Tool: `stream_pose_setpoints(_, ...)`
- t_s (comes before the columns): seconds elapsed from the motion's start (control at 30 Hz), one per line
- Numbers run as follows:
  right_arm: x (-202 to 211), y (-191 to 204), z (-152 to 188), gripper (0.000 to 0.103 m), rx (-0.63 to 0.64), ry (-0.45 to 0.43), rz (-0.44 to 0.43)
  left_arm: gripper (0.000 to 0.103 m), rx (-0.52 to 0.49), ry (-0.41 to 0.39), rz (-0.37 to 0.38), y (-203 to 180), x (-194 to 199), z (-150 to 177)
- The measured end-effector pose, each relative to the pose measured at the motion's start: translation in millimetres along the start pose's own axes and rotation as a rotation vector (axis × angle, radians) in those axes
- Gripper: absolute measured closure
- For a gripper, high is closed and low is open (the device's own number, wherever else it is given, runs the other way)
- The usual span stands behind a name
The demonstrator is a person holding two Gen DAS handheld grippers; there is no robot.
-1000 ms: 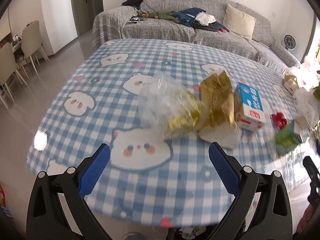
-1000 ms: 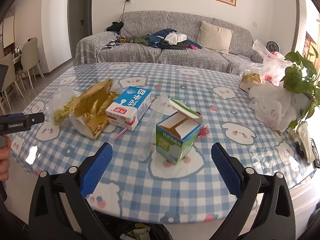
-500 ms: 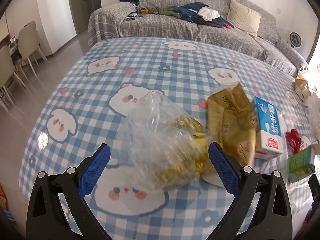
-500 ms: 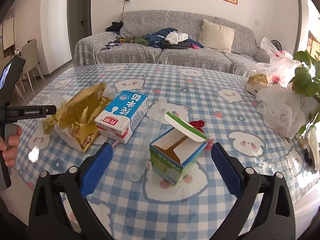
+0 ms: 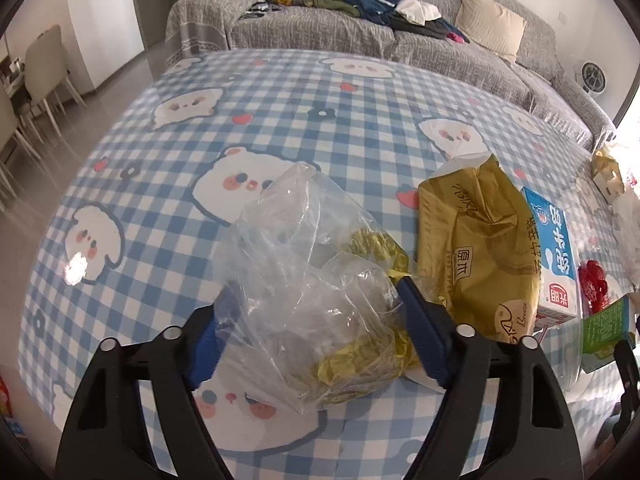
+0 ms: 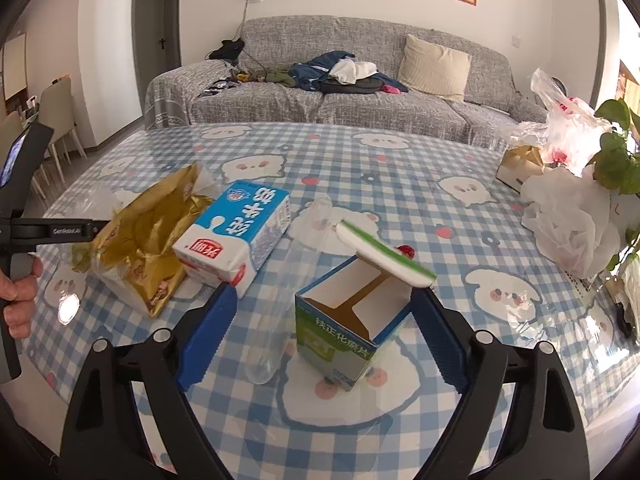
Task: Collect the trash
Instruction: 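Grasp the clear bag of yellow wrappers with the left gripper while the right grasps the green-white box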
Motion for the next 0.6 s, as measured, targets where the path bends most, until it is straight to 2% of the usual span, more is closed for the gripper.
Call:
stream_pose_setpoints(0.3, -7.5, -13.8, -3.2, 0.019, -0.049, 0.01, 0.023, 0.056, 0.012, 0.009, 0.001, 0.3, 2.0, 3.4)
stream_pose_setpoints(0.4, -12.2, -14.2, -1.7, 0.019, -0.048, 0.022, 0.029, 0.062, 0.019, 0.005, 0.01, 0.9, 4.5, 4.7)
stream_pose_setpoints(0.6, -17.7, -11.2, 1.6, 0.032, -0.033, 0.043, 0.035, 0.069, 0.018, -0.012, 0.023, -0.6, 11.8, 6.1)
Point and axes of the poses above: each gripper's, at about its wrist camera, not at the fingertips, and x roughly against the way its jaws point, y to its left, z to its underside, the point moved 6 cm from there along -x, roughly the way its jaws point, and after that the axes turned 14 degrees about y, right-handed, at the moved point
